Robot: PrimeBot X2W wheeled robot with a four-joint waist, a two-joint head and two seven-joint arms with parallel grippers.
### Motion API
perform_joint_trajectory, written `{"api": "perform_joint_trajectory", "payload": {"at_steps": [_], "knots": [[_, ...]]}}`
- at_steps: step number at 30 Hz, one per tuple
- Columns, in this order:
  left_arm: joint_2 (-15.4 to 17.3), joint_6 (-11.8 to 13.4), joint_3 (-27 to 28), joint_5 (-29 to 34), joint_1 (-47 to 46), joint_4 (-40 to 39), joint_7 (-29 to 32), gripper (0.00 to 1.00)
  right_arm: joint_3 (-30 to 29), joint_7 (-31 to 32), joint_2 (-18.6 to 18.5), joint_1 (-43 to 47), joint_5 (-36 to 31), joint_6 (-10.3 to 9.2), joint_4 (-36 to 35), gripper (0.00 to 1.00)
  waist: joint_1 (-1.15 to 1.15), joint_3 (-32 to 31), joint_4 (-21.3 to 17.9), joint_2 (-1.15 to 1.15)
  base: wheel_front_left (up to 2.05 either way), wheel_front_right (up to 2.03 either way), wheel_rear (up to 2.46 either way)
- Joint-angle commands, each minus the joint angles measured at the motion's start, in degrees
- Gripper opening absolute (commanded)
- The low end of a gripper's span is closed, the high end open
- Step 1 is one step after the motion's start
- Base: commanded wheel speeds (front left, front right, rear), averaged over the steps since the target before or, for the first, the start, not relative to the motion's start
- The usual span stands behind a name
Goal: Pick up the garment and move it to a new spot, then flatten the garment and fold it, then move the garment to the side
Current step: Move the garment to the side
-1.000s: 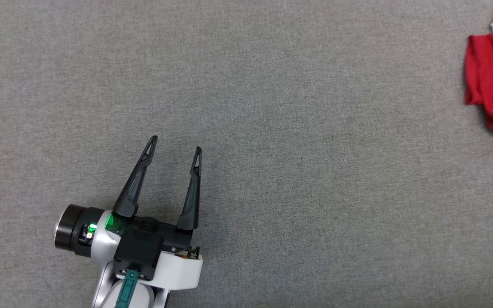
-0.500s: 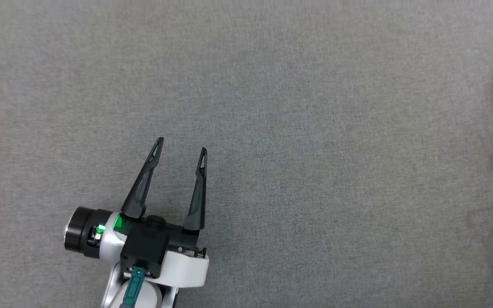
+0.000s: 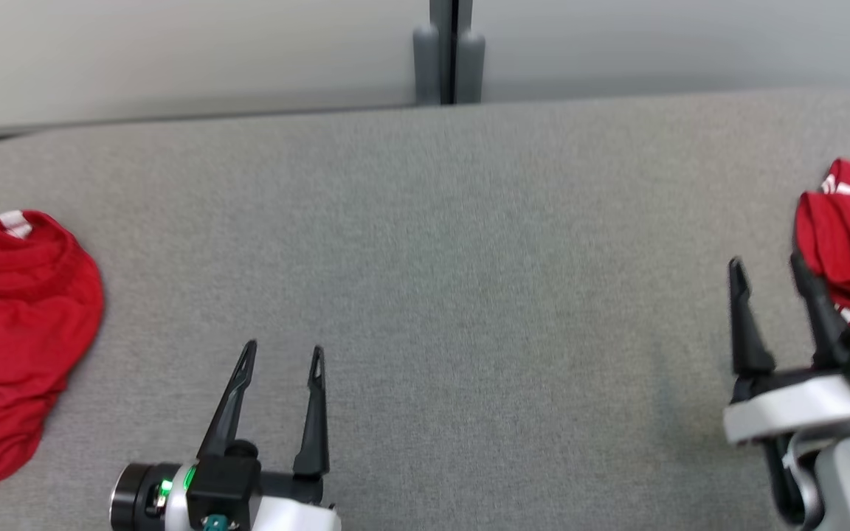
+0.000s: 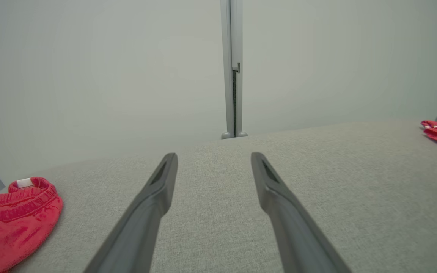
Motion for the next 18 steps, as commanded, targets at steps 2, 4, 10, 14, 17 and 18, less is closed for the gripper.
{"api": "perform_joint_trajectory", "payload": {"at_steps": [2,4,10,14,17,18], "knots": [[-0.3,-0.5,1.1,-0.3,2.0,0.2,-0.1,1.0,0.2,0.0,1.3,3.4,-1.1,-0.13,-2.5,1.0,0.0,-5.3,1.0,0.0,0.0,0.0,0.0],[-0.3,-0.9,2.2,-0.4,3.5,0.4,-0.1,1.0,0.4,0.0,2.6,6.3,-1.8,-0.13,-4.9,1.0,0.0,-7.0,0.9,0.0,0.0,0.0,0.0],[-0.7,-1.9,5.3,-0.2,6.5,-1.0,-0.1,1.0,0.6,-0.1,4.9,12.6,-5.1,-0.11,-9.6,1.0,0.0,-10.0,0.0,0.0,0.0,0.0,0.0],[-0.9,-1.7,7.1,1.3,8.8,-3.3,-0.1,1.0,2.8,-0.1,5.1,16.2,-6.5,-0.12,-9.9,1.0,0.0,-11.3,-0.7,0.0,0.0,0.0,0.0],[-0.9,-2.1,7.8,1.9,9.9,-3.0,-0.1,1.0,3.4,-0.1,5.5,17.8,-6.3,-0.12,-9.9,1.0,0.0,-11.9,-1.0,0.0,0.0,0.0,0.0],[-1.0,-2.2,8.0,2.0,10.1,-2.7,-0.1,1.0,3.3,-0.1,5.7,18.1,-6.1,-0.12,-9.8,1.0,0.0,-12.1,-1.1,0.0,0.0,0.0,0.0]]}}
